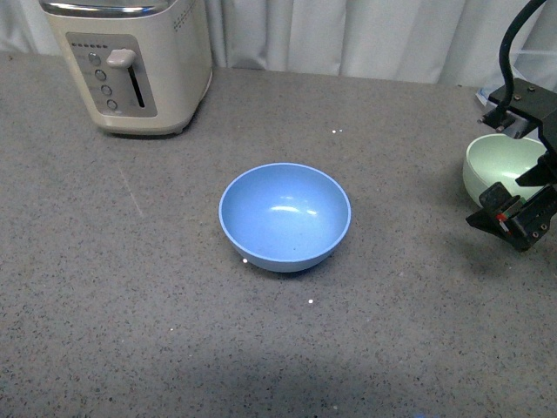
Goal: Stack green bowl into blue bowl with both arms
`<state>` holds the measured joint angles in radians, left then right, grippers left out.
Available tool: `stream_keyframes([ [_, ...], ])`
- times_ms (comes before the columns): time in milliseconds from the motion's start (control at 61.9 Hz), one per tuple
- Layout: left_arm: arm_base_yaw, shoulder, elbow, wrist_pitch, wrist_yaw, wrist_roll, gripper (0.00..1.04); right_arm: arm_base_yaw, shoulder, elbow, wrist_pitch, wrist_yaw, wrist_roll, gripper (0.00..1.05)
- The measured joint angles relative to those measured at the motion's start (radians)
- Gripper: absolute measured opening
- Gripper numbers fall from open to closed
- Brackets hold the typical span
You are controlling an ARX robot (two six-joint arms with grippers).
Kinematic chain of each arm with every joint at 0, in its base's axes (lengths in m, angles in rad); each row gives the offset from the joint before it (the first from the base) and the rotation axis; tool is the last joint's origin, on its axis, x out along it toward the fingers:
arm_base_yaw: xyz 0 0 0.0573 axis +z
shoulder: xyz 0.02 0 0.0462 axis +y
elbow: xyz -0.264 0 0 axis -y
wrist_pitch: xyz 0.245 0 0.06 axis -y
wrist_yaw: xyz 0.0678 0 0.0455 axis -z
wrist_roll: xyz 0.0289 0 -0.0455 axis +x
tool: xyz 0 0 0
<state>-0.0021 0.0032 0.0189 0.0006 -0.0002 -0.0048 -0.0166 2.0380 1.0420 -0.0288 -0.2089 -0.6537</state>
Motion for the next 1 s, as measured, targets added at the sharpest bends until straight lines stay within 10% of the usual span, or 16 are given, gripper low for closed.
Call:
stream_keyframes([
  [646, 0.000, 0.000, 0.000, 0.000, 0.000, 0.000, 0.98, 0.014, 0.040, 0.055, -0.075, 0.082, -0.073, 0.95],
  [1002, 0.000, 0.000, 0.000, 0.000, 0.000, 0.000, 0.98, 0.006, 0.040, 0.058, -0.069, 0.098, -0.111, 0.38],
])
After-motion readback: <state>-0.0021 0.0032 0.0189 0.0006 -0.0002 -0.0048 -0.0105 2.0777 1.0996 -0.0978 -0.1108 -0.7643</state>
